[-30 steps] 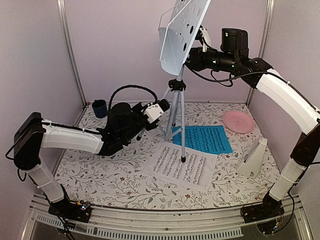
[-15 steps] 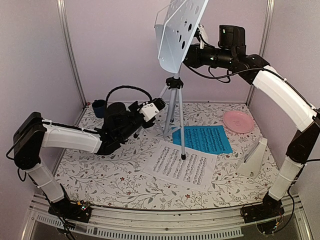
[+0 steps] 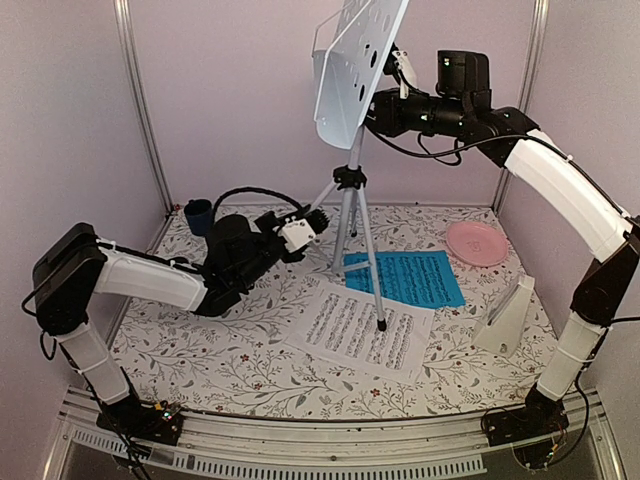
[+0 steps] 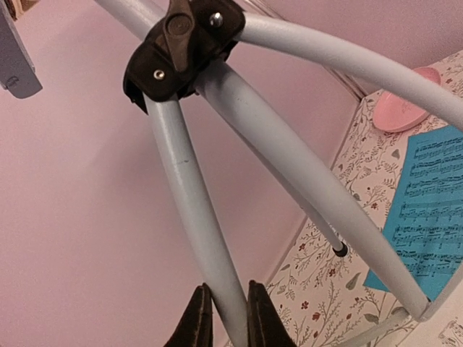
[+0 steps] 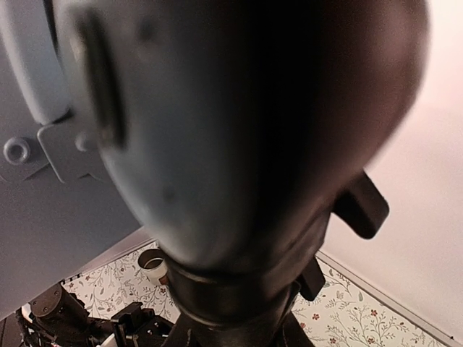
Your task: Set up the instrument practice props
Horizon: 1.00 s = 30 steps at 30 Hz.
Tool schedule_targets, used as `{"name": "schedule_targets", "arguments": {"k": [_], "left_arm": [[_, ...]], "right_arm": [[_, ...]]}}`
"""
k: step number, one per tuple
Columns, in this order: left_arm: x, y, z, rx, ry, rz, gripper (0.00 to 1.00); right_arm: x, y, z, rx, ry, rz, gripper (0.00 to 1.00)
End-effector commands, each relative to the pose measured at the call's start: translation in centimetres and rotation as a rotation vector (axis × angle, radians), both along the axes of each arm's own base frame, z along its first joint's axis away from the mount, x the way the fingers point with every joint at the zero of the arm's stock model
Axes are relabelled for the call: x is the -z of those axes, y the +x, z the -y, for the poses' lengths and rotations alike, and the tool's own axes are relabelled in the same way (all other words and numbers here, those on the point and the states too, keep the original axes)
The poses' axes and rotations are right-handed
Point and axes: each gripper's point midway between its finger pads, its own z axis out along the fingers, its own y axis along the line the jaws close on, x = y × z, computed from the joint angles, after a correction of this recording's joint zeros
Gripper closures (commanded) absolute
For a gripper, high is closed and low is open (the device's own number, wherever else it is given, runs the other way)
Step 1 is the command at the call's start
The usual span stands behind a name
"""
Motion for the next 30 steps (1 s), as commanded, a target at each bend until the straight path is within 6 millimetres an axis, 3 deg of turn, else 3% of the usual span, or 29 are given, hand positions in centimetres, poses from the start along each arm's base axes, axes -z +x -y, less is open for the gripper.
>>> {"name": "schedule_targets", "arguments": {"k": [1, 6, 15, 18, 24, 27, 30], "left_arm": [[15.6, 2.7, -9.3, -0.262, 0.462, -0.309, 1.00], [16.1, 2.9, -10.5, -0.277, 0.452, -0.316, 1.00], [17.5, 2.2, -9.6, -0.217, 0.447, -0.356, 1.00], [15.4, 2.0, -8.2, -0.187, 0.373, -0.337, 0.98], [8.0, -0.9, -4.6, -0.021, 0.136, -0.308, 0.69], [5.6, -3.7, -3.2, 0.126, 0.051, -0.367, 0.56], [5.5, -7.6, -1.7, 0.258, 0.043, -0.391, 0.44]], "right_arm": [[-24.7, -11.5, 10.0, 0.012, 0.472, 0.640, 1.00], [-24.8, -11.6, 10.0, 0.010, 0.469, 0.648, 1.00], [-24.5, -11.4, 9.6, -0.008, 0.464, 0.645, 1.00], [-23.5, -10.6, 8.8, -0.019, 0.451, 0.619, 1.00], [-22.1, -9.5, 7.6, -0.043, 0.431, 0.591, 1.00], [-21.6, -9.0, 7.1, -0.049, 0.417, 0.591, 1.00], [-21.1, -8.5, 6.7, -0.051, 0.402, 0.592, 1.00]]}}
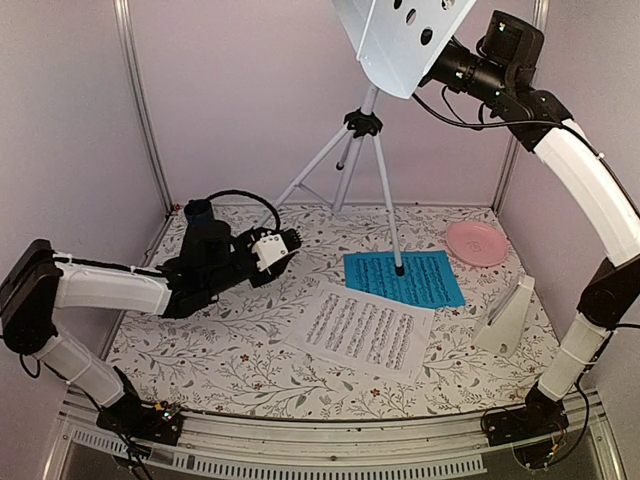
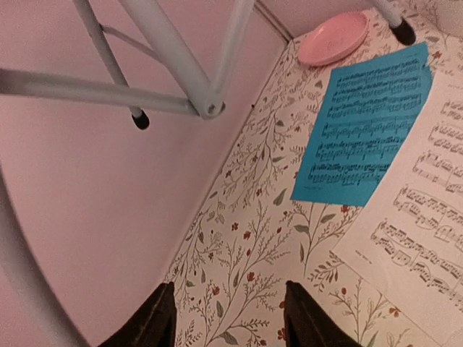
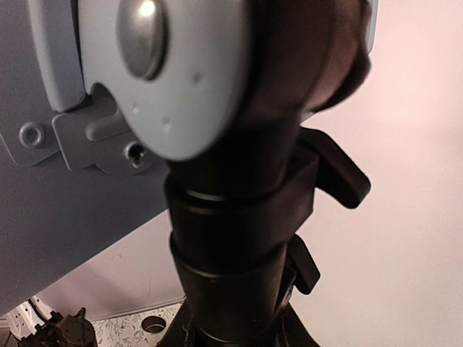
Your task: Set up the instrument practice props
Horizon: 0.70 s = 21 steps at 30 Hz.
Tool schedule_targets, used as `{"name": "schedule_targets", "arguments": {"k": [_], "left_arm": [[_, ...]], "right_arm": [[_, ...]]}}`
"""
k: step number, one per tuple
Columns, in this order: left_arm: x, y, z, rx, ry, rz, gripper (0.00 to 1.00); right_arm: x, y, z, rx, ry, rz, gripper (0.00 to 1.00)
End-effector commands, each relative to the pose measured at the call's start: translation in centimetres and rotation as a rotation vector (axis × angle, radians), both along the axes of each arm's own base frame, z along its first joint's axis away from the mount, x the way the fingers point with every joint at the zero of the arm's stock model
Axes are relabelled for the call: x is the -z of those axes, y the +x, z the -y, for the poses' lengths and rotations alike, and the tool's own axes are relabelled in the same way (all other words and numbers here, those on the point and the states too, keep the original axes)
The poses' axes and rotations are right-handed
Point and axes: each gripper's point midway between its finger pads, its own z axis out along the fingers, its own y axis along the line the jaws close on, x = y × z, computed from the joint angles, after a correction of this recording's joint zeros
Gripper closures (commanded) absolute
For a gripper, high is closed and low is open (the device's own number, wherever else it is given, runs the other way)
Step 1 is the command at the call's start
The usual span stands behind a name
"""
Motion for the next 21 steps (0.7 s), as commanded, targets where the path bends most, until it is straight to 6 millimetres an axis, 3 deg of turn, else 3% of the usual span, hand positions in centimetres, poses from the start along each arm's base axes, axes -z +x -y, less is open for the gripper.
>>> {"name": "schedule_targets", "arguments": {"k": [1, 4, 7, 10, 13, 21], "left_arm": [[-0.2, -6.1, 3.1, 0.220, -0.091, -0.117, 0.43], [-1.1, -9.3, 4.6, 0.309, -0.162, -0.189, 0.43], [-6.3, -10.9, 4.7, 0.376, -0.385, -0.210, 0.43], [-12.0, -10.8, 3.8, 0.424, -0.544, -0.209, 0.44], [-15.8, -10.1, 3.1, 0.474, -0.623, -0.250, 0.45], [-21.2, -10.3, 2.5, 0.652, -0.749, -0.377, 0.45]], "right_arm": [[-9.3, -5.0, 3.9, 0.002, 0.208, 0.289, 1.00], [-8.8, -5.0, 3.4, -0.022, 0.188, 0.299, 1.00], [-8.5, -5.3, 2.9, -0.070, 0.170, 0.314, 1.00], [-8.0, -5.8, 2.4, -0.133, 0.152, 0.312, 1.00], [-7.4, -6.5, 1.9, -0.199, 0.135, 0.308, 1.00], [-4.4, -8.6, 0.5, -0.427, 0.078, 0.260, 1.00]]}}
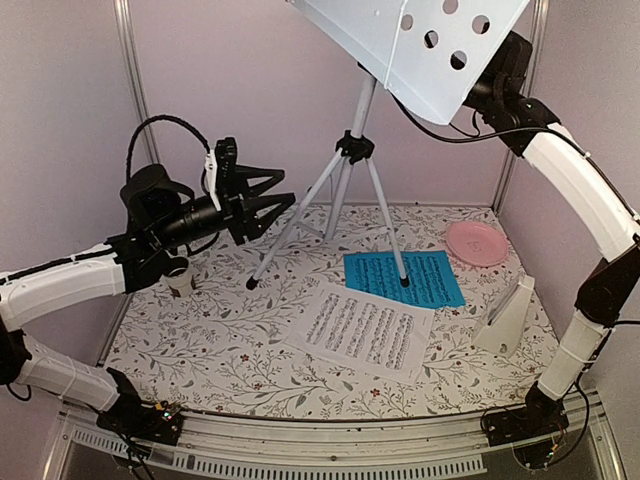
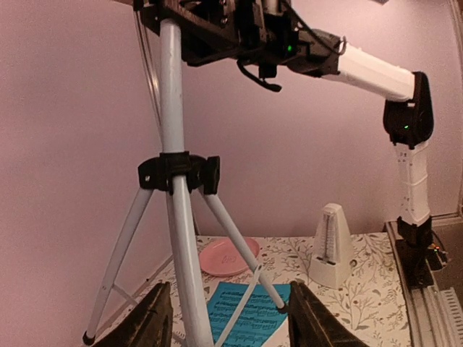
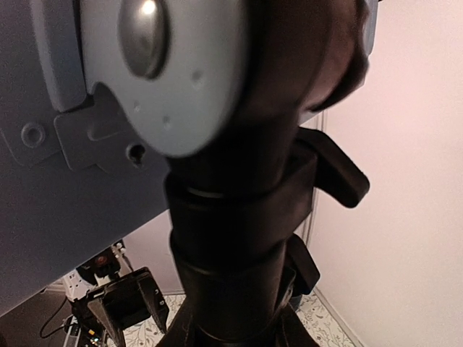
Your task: Set up the instrument practice props
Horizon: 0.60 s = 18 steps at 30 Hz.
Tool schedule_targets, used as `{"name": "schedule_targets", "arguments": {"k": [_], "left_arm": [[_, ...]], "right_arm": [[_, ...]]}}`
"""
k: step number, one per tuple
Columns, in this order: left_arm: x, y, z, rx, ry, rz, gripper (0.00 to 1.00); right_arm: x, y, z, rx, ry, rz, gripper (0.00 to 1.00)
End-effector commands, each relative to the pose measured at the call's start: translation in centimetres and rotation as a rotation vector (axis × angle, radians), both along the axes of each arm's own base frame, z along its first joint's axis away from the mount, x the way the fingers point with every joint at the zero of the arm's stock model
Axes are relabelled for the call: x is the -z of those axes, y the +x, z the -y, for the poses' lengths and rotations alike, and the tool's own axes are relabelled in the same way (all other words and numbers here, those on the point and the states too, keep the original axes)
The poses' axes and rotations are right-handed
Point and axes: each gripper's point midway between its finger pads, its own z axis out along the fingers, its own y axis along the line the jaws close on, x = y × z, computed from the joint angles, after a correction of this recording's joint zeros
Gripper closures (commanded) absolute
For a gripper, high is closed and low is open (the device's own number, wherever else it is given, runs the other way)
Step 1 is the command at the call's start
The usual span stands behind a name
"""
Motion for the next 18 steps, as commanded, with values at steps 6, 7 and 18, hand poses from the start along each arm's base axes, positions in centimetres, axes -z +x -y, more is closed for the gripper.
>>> {"name": "schedule_targets", "arguments": {"k": [6, 7, 18], "left_arm": [[-3.5, -2.3, 0.8, 0.370, -0.075, -0.117, 0.45], [-4.1, -2.4, 0.9, 0.387, -0.074, -0.109, 0.45], [-6.8, -0.7, 2.9, 0.481, -0.048, -0.126, 0.48]], "right_arm": [[-5.7, -8.6, 1.8, -0.345, 0.120, 0.259, 1.00], [-5.5, -8.9, 1.7, -0.373, 0.112, 0.251, 1.00], [-2.9, -10.0, 0.6, -0.582, 0.037, 0.194, 1.00]]}}
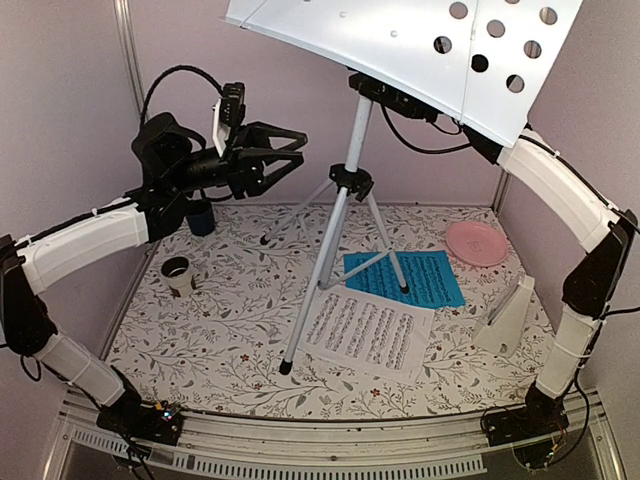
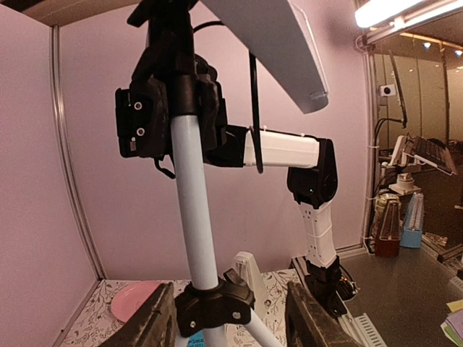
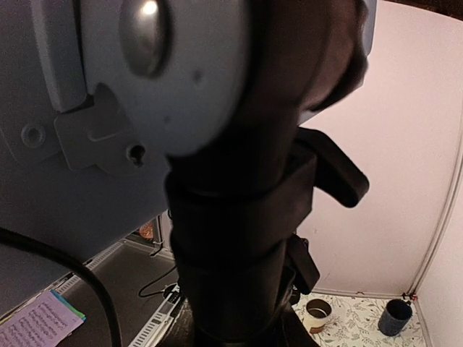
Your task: Set up the instrument practice props
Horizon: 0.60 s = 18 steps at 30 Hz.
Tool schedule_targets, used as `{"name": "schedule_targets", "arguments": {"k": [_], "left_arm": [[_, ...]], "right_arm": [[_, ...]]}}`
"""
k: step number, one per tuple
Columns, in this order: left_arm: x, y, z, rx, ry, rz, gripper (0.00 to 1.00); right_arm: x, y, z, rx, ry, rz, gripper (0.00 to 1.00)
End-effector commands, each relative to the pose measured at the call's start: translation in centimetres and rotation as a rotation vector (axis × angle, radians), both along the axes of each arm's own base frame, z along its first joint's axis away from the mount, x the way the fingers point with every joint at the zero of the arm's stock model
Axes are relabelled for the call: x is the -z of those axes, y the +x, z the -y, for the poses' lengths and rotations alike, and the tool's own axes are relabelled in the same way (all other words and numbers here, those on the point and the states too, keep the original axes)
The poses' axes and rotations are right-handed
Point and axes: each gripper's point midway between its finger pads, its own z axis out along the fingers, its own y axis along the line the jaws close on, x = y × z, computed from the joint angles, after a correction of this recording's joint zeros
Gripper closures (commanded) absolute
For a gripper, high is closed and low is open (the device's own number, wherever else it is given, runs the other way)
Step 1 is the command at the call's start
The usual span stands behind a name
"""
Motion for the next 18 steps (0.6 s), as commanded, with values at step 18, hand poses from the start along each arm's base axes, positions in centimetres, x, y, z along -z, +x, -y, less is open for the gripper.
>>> {"name": "schedule_targets", "arguments": {"k": [18], "left_arm": [[0.8, 0.3, 6.7, 0.181, 0.081, -0.090, 0.54]], "right_arm": [[-2.9, -4.5, -1.1, -0.149, 0.076, 0.105, 1.00]]}}
